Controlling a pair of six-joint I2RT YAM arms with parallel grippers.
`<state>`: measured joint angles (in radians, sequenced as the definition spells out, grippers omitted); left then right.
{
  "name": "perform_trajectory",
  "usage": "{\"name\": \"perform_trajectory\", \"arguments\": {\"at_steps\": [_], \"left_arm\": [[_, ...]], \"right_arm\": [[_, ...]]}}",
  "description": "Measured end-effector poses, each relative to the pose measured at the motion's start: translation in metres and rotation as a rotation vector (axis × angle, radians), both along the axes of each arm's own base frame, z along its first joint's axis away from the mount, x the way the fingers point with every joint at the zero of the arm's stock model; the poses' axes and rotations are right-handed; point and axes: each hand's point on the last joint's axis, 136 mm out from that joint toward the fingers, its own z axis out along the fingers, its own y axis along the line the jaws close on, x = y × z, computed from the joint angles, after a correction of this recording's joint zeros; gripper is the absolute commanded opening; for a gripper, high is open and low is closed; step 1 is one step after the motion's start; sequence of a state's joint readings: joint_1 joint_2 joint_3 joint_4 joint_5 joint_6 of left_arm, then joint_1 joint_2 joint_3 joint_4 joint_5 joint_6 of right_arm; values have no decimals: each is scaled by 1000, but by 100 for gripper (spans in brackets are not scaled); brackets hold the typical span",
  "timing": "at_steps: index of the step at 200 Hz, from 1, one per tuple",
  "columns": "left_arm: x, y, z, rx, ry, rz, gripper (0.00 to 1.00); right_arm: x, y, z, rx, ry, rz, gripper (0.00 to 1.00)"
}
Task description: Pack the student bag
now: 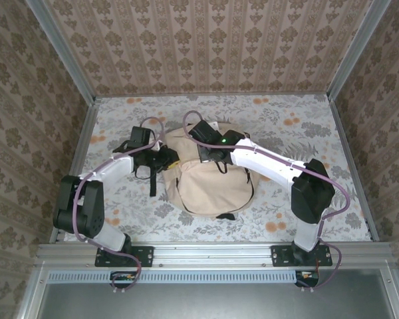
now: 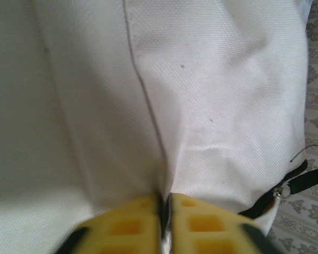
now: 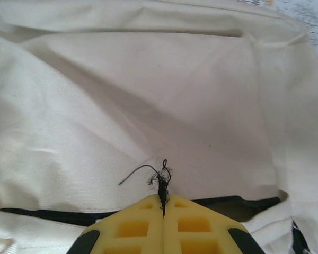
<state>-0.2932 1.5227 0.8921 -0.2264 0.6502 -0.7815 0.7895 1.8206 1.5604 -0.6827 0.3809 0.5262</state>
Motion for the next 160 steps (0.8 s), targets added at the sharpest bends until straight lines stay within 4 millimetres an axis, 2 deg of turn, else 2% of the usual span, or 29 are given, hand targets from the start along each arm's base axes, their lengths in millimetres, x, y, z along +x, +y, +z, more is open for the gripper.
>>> {"name": "perform_trajectory", "arguments": {"at_steps": [13,26,43,62,84,120,160], "left_arm": [[-2,3,4,-3,-5,5,49],[-5,5,7,-14,-10,10,55],[-13,3,4,-33,5,6,57],[-24,-1,-7,-53,45,2,57],[-33,-4,-15,-75,86,3,55],[-27,-13,-15,-130,99,2,47],[-23,-18,-19,-169,128,6,32]], "right_arm": [[-1,6,0,21,8,21,0],[-1,10,1,38,10,37,0],[-1,14,1,52,14,54,0],[-1,17,1,65,17,64,0],[-2,20,2,78,21,72,0],[-2,21,1,87,26,76,0],[-3,22,1,96,35,82,0]]}}
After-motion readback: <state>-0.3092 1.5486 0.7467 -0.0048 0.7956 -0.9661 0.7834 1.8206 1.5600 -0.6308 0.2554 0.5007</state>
